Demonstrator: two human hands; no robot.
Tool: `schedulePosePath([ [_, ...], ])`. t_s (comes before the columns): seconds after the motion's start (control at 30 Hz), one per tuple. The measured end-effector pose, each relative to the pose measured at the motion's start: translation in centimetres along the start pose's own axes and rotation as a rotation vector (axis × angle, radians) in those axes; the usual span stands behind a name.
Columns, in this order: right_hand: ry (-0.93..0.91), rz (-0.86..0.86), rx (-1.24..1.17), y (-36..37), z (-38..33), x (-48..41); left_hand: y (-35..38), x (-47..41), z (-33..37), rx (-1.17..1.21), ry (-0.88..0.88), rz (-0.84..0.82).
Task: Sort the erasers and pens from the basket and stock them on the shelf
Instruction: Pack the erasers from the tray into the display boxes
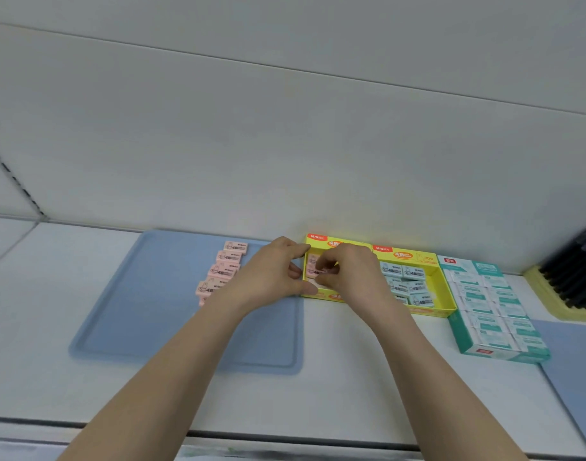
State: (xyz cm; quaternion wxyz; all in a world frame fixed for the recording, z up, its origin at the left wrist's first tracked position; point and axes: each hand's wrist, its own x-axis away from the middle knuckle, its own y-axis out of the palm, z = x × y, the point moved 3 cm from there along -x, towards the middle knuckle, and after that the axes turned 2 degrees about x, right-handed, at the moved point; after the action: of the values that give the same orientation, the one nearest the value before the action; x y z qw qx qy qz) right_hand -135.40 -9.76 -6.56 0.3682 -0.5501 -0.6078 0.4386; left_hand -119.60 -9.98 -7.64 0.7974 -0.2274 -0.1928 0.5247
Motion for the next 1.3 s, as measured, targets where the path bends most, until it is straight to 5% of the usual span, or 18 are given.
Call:
schedulePosePath([
  [0.17, -0.033, 0.049, -0.072, -0.1, 0.0, 0.3, -0.7, 0.8, -0.2, -0.048, 0.030, 0.015],
  [0.3, -0.085, 0.200, -0.172, -1.5, -1.4, 1.1, -4.5, 3.5, -0.9, -0.190, 0.117, 0.286],
  [0.4, -0.150, 0.141, -0.263, -1.2, -4.3, 1.7, -7.5, 6.6, -3.7, -0.252, 0.018, 0.420],
  [0.63, -0.311, 0.013, -0.164, 3.2, -11.0, 0.4, -7.2, 10.6, -6.6, -0.151, -0.191, 0.382],
  [0.8, -0.241, -0.082, -0.085, 4.9, -12.1, -1.2, -7.0, 10.8, -6.8, -0.076, -0.196, 0.459],
  [1.03, -0.119, 0.030, -0.499, 3.4, -10.8, -0.4, -7.1, 10.2, -6.3, -0.167, -0.147, 0.472],
  [1.17, -0.016, 0.145, -0.667, -0.8, -5.4, 0.5, -7.0, 9.3, -3.9, -0.126, -0.039, 0.509],
  [1.3, 0.105, 0.045, -0.583, -3.4, 1.0, 1.8, -4.5, 6.5, -0.6, -0.097, 0.026, 0.358],
])
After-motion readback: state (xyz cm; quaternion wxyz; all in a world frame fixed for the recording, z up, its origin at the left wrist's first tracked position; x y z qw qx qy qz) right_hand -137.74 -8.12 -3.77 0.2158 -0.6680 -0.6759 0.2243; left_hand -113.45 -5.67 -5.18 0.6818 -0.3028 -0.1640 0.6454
